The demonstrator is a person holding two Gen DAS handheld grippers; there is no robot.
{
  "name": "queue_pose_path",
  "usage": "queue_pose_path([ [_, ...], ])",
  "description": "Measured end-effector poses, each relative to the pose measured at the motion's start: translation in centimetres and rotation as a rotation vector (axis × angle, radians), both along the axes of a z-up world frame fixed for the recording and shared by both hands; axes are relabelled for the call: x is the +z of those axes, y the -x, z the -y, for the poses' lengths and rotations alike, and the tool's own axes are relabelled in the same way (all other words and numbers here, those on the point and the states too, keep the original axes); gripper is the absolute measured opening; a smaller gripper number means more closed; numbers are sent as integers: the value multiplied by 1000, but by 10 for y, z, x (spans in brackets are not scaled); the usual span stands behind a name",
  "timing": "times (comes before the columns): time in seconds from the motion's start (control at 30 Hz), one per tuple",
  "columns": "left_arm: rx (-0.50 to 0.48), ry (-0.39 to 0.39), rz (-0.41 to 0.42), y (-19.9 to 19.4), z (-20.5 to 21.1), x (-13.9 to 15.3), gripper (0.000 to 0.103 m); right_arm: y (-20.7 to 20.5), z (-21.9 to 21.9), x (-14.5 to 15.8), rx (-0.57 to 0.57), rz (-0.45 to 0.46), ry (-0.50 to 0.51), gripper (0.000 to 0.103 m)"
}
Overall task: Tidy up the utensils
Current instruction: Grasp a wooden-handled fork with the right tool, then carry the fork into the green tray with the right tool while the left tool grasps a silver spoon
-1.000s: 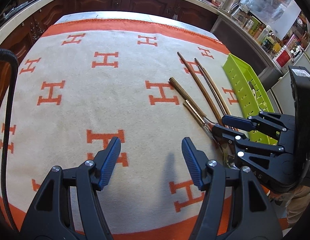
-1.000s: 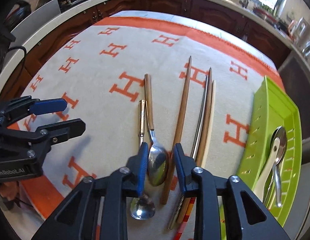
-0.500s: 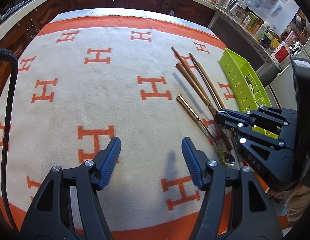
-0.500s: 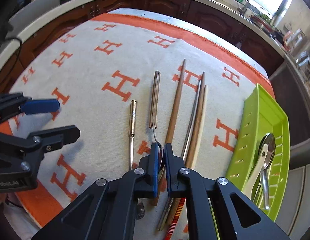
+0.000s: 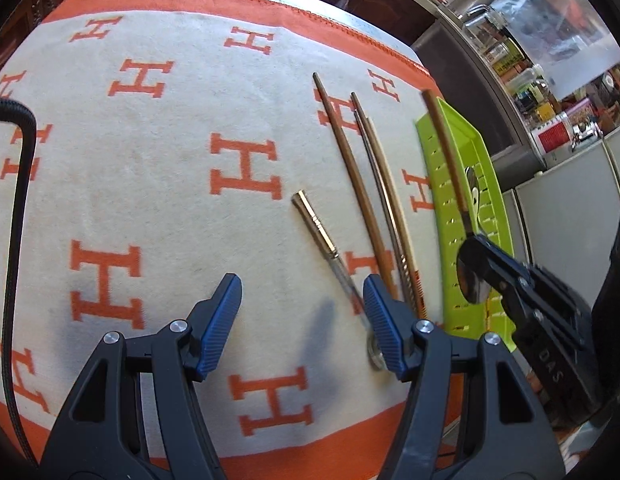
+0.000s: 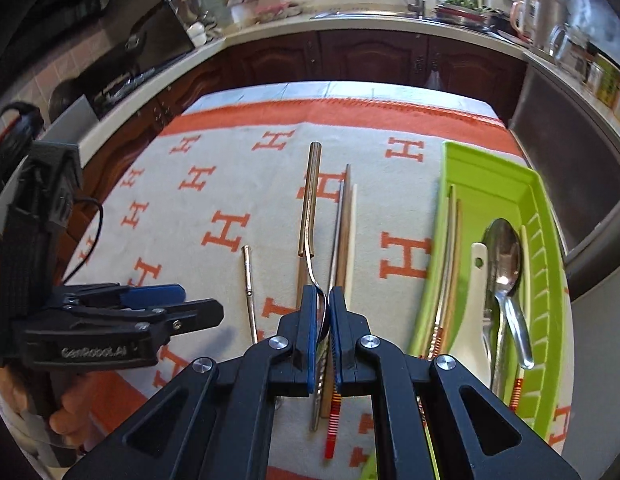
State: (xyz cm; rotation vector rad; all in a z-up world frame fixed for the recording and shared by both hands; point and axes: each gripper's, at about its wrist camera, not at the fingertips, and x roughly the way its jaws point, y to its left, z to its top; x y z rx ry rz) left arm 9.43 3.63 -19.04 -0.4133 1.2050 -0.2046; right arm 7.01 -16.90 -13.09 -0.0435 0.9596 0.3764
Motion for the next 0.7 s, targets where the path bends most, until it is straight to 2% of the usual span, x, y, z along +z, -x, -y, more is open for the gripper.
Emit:
queue_pose_path([
  [0.1, 21, -17, -9, -7, 9, 4, 60, 5, 18, 7, -40, 11, -37, 6],
  [0.27, 18, -92, -13, -13, 33, 8, 60, 11, 58, 16, -127, 27, -98, 6],
  [0.5, 13, -194, -47, -12, 62, -2, 60, 17, 113, 18, -231, 42, -146, 6],
  [0.7, 5, -312, -32, -8, 77, -3, 49, 27, 142, 10, -268, 38, -176, 6],
])
